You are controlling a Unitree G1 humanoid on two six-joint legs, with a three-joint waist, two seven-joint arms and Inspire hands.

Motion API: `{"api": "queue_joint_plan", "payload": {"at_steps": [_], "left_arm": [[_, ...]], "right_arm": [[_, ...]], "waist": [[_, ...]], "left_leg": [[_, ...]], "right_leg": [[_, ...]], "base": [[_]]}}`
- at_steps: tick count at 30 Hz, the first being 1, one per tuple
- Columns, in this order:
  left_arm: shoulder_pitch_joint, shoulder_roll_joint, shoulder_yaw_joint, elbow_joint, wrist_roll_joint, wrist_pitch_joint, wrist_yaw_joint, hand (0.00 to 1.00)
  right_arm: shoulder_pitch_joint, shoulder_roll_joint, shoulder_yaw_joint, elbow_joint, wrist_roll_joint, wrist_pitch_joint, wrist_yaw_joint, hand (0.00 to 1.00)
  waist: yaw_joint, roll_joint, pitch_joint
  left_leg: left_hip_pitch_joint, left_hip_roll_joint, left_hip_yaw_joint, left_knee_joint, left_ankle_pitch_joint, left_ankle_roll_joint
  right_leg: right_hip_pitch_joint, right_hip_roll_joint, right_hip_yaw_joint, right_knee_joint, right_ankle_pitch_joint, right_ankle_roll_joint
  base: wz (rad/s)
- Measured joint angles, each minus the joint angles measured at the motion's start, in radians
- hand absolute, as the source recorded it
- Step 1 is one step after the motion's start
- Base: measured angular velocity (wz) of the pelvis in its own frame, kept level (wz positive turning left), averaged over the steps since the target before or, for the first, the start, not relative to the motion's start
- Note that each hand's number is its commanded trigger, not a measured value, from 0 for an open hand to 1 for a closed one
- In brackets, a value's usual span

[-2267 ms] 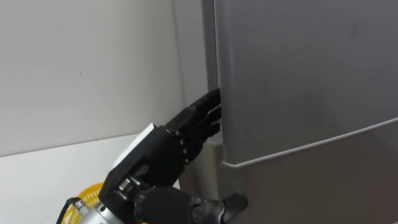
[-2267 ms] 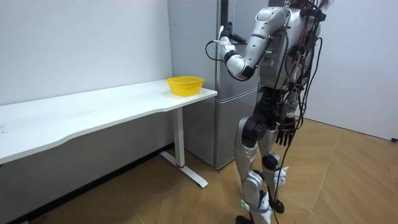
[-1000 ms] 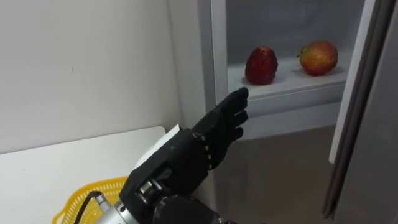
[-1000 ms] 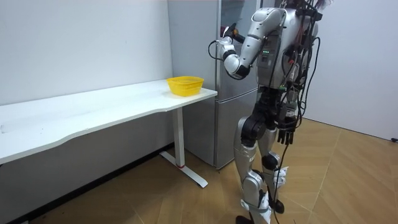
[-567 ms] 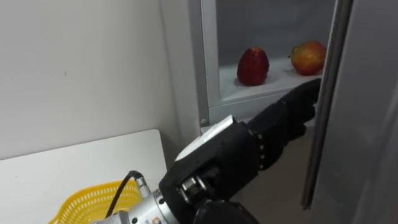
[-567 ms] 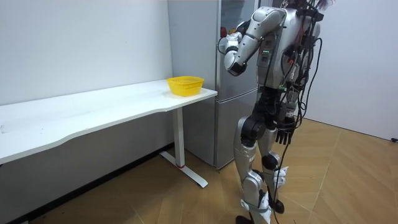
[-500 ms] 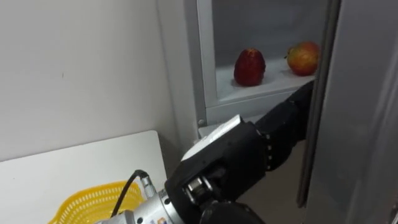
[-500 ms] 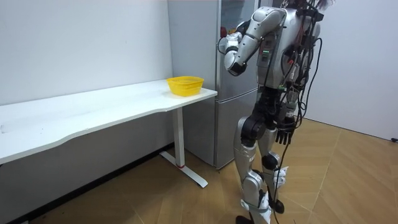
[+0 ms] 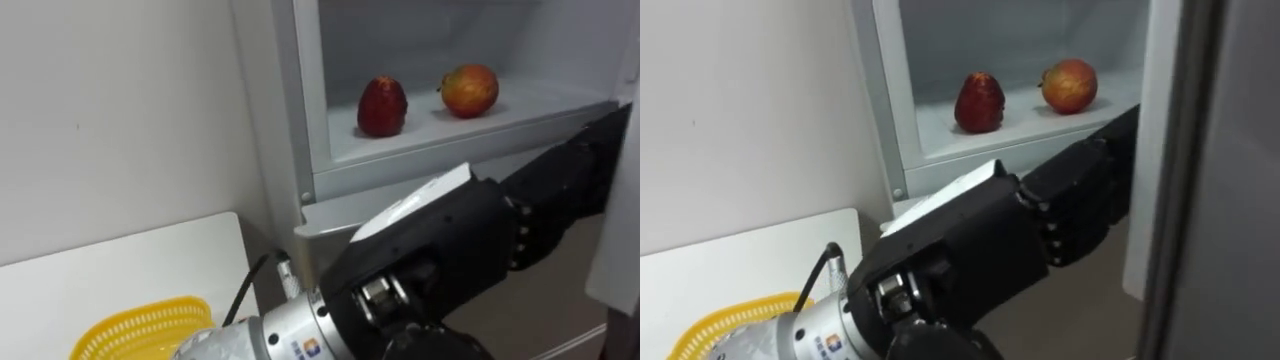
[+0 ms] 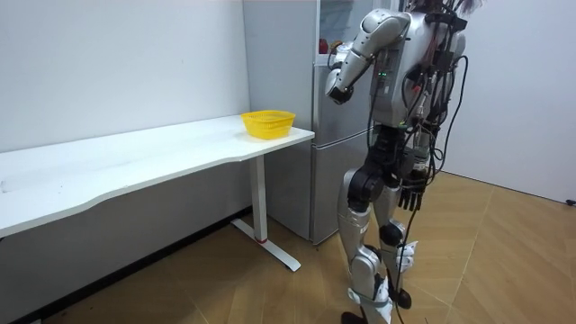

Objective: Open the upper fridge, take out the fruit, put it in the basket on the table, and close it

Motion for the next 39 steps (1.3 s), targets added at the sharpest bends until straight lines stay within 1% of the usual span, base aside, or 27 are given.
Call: {"api": "queue_joint_plan", "payload": {"at_steps": [4,7,9,13,15,17,18,20,23,25,28,31,33,35,37,38,39], "left_arm": [[-0.030,-0.001,-0.045,0.000,-0.006,0.000,-0.001,0.00],[-0.052,-0.002,-0.063,0.000,-0.006,0.000,-0.004,0.00],[-0.062,-0.003,-0.067,0.000,-0.007,0.000,-0.005,0.00],[-0.068,-0.008,-0.071,0.000,-0.009,0.000,-0.003,0.00],[-0.072,-0.010,-0.072,0.000,-0.009,0.000,-0.001,0.00],[-0.079,-0.017,-0.073,0.000,-0.009,0.002,-0.001,0.00],[-0.083,-0.025,-0.073,0.002,-0.010,0.002,-0.001,0.00],[-0.096,-0.036,-0.086,0.018,-0.020,0.002,0.000,0.00],[-0.099,-0.049,-0.106,0.023,-0.022,0.001,0.016,0.00],[-0.099,-0.066,-0.107,0.034,-0.019,0.001,0.018,0.00],[-0.099,-0.071,-0.107,0.039,-0.017,0.001,0.018,0.00],[-0.099,-0.071,-0.107,0.036,0.001,0.001,0.018,0.00],[-0.099,-0.070,-0.107,0.029,0.010,0.000,0.018,0.00],[-0.098,-0.068,-0.102,0.022,0.046,-0.001,0.018,0.00],[-0.090,-0.060,-0.074,-0.002,0.059,-0.008,0.023,0.00],[-0.085,-0.059,-0.064,-0.007,0.062,-0.012,0.024,0.00],[-0.059,-0.054,-0.044,-0.023,0.078,-0.023,0.035,0.00]], "right_arm": [[-0.015,0.000,0.004,0.005,0.007,0.000,-0.011,0.00],[-0.018,0.000,0.008,0.004,0.006,-0.002,-0.022,0.00],[-0.026,0.000,0.008,0.006,0.007,0.000,-0.025,0.00],[-0.041,0.000,0.009,0.004,0.012,-0.004,-0.046,0.00],[-0.051,-0.001,0.009,0.005,0.017,-0.004,-0.048,0.00],[-0.053,-0.003,0.011,0.005,0.019,-0.004,-0.052,0.00],[-0.052,-0.004,0.012,0.005,0.021,-0.004,-0.052,0.00],[-0.052,-0.006,0.026,0.005,0.036,-0.005,-0.053,0.00],[-0.054,-0.006,0.053,0.004,0.040,-0.007,-0.053,0.00],[-0.054,-0.006,0.076,0.005,0.041,-0.006,-0.056,0.00],[-0.054,-0.005,0.087,0.006,0.042,-0.011,-0.061,0.00],[-0.053,-0.003,0.088,0.007,0.046,-0.018,-0.064,0.00],[-0.051,-0.004,0.089,0.007,0.052,-0.020,-0.064,0.00],[-0.038,0.000,0.089,0.006,0.057,-0.020,-0.064,0.00],[-0.025,0.002,0.088,0.004,0.051,-0.021,-0.062,0.00],[-0.024,0.002,0.087,0.005,0.050,-0.023,-0.062,0.00],[-0.023,0.004,0.087,0.006,0.049,-0.028,-0.064,0.00]], "waist": [[-0.020,0.006,0.0001],[-0.023,0.011,-0.0003],[-0.027,0.016,0.0002],[-0.038,0.026,-0.0030],[-0.046,0.029,-0.0028],[-0.048,0.031,-0.0021],[-0.049,0.032,-0.0017],[-0.050,0.031,-0.0012],[-0.049,0.032,0.0005],[-0.048,0.031,0.0020],[-0.045,0.025,0.0075],[-0.039,0.015,0.0146],[-0.027,0.011,0.0166],[-0.008,0.004,0.0166],[0.026,0.002,0.0156],[0.032,0.001,0.0155],[0.044,-0.001,0.0145]], "left_leg": [[-0.006,0.003,0.008,0.000,0.000,0.000],[-0.009,0.004,0.013,0.001,0.000,0.000],[-0.013,0.005,0.013,0.001,0.000,0.000],[-0.015,0.008,0.013,0.001,0.000,0.000],[-0.015,0.009,0.013,0.001,0.000,0.000],[-0.013,0.010,0.013,0.001,0.000,0.000],[-0.012,0.010,0.013,0.001,0.000,0.000],[-0.009,0.010,0.013,0.001,0.000,0.000],[-0.007,0.010,0.013,0.001,0.000,0.000],[-0.003,0.010,0.015,0.001,0.000,0.000],[-0.002,0.010,0.017,-0.001,0.000,0.000],[-0.008,0.010,0.017,-0.001,0.000,0.000],[-0.015,0.009,0.017,-0.001,0.000,0.000],[-0.015,0.009,0.015,-0.001,0.000,0.000],[-0.017,0.010,0.014,-0.002,0.000,0.000],[-0.018,0.010,0.012,-0.002,0.000,0.000],[-0.017,0.010,0.011,-0.003,0.000,-0.001]], "right_leg": [[-0.002,0.001,0.000,0.001,0.003,-0.002],[-0.004,0.002,0.000,0.001,0.004,-0.003],[-0.007,0.003,0.000,0.000,0.005,-0.004],[-0.009,0.005,-0.002,0.001,0.006,-0.005],[-0.010,0.006,-0.002,0.001,0.006,-0.005],[-0.010,0.006,-0.002,0.001,0.006,-0.006],[-0.008,0.006,-0.003,0.000,0.006,-0.006],[-0.004,0.006,-0.004,0.001,0.006,-0.006],[-0.006,0.007,-0.003,0.000,0.007,-0.006],[-0.005,0.007,0.000,0.000,0.007,-0.006],[-0.005,0.007,0.001,-0.002,0.006,-0.006],[-0.011,0.008,0.005,-0.001,0.006,-0.006],[-0.022,0.008,0.009,0.002,0.006,-0.006],[-0.022,0.009,0.009,0.005,0.006,-0.006],[-0.026,0.009,0.010,0.004,0.006,-0.006],[-0.026,0.009,0.009,0.003,0.006,-0.006],[-0.025,0.010,0.009,0.003,0.006,-0.006]], "base": [[-0.03],[0.00],[0.00],[0.00],[0.00],[0.00],[0.00],[0.00],[0.00],[-0.02],[-0.01],[-0.01],[-0.06],[-0.02],[0.00],[0.00],[0.00]]}}
